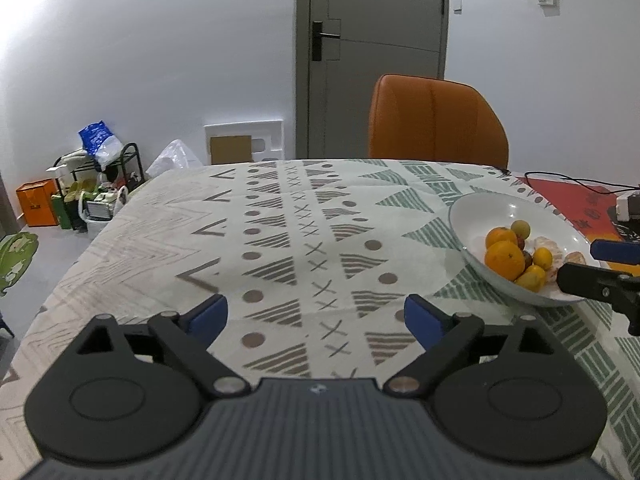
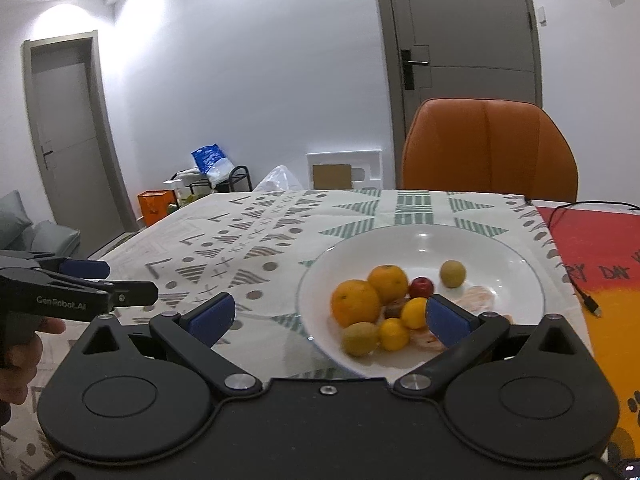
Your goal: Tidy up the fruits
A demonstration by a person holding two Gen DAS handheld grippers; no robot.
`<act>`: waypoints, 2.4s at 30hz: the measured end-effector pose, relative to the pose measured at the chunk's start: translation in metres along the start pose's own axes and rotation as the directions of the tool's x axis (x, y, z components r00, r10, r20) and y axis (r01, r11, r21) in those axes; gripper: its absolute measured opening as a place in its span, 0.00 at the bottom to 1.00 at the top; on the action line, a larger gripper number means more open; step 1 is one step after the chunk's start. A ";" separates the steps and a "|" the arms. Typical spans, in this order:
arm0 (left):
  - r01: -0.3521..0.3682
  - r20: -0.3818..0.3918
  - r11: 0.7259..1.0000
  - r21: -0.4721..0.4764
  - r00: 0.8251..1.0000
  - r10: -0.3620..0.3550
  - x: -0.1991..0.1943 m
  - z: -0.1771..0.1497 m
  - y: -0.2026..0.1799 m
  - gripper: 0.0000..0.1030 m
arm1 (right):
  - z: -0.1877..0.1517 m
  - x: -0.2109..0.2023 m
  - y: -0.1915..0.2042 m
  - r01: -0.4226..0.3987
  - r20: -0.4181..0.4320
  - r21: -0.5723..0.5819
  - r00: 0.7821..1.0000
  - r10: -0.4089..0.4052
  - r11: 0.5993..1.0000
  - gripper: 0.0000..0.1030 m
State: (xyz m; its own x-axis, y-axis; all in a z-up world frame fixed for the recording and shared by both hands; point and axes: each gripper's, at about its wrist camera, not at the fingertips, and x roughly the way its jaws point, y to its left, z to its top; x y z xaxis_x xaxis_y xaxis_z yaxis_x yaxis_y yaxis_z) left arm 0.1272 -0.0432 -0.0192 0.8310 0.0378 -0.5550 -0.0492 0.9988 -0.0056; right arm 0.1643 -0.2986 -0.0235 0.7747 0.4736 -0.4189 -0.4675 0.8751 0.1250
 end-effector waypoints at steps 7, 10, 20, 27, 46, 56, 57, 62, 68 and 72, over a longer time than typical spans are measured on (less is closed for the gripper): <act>-0.017 -0.012 1.000 -0.012 1.000 0.017 -0.015 -0.012 0.012 0.92 | -0.007 -0.007 0.021 -0.021 -0.014 -0.013 1.000 0.021 1.000 1.00; -0.022 -0.016 1.000 -0.012 1.000 0.022 -0.023 -0.017 0.016 0.92 | -0.010 -0.010 0.029 -0.033 -0.019 -0.001 0.999 0.033 0.999 1.00; -0.030 0.002 0.999 -0.017 1.000 0.030 -0.049 -0.029 0.025 0.92 | -0.016 -0.025 0.050 -0.056 -0.013 0.004 0.998 0.056 0.998 1.00; -0.015 0.003 1.000 -0.020 1.000 0.015 -0.068 -0.034 0.028 0.92 | -0.020 -0.041 0.057 -0.051 0.012 0.028 0.999 0.050 0.998 1.00; -0.024 0.031 0.998 -0.051 0.999 0.025 -0.109 -0.045 0.038 0.92 | -0.025 -0.078 0.071 -0.036 0.036 0.082 0.999 0.033 0.996 1.00; 0.000 0.031 0.998 -0.060 1.000 0.002 -0.121 -0.046 0.039 0.92 | -0.024 -0.095 0.079 -0.020 0.062 0.077 0.998 0.015 0.997 1.00; 0.003 0.031 0.998 -0.058 1.000 -0.001 -0.121 -0.046 0.038 0.92 | -0.024 -0.096 0.079 -0.021 0.063 0.079 0.998 0.016 0.997 1.00; 0.005 0.026 0.999 -0.051 1.000 -0.004 -0.121 -0.047 0.036 0.92 | -0.024 -0.095 0.079 -0.022 0.062 0.081 0.998 0.017 0.996 1.00; -0.004 0.023 0.998 -0.058 1.000 0.005 -0.121 -0.046 0.039 0.92 | -0.025 -0.093 0.078 -0.018 0.060 0.082 0.998 0.013 0.996 1.00; -0.011 0.025 0.998 -0.063 1.000 0.013 -0.122 -0.046 0.041 0.92 | -0.025 -0.093 0.078 -0.016 0.062 0.080 0.998 0.011 0.997 1.00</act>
State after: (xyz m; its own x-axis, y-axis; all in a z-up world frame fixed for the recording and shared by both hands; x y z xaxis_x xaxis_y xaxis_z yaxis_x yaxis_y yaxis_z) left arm -0.0021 -0.0087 0.0098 0.8437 0.0512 -0.5343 -0.0932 0.9943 -0.0519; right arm 0.0450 -0.2771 0.0028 0.7944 0.4882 -0.3613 -0.4441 0.8727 0.2026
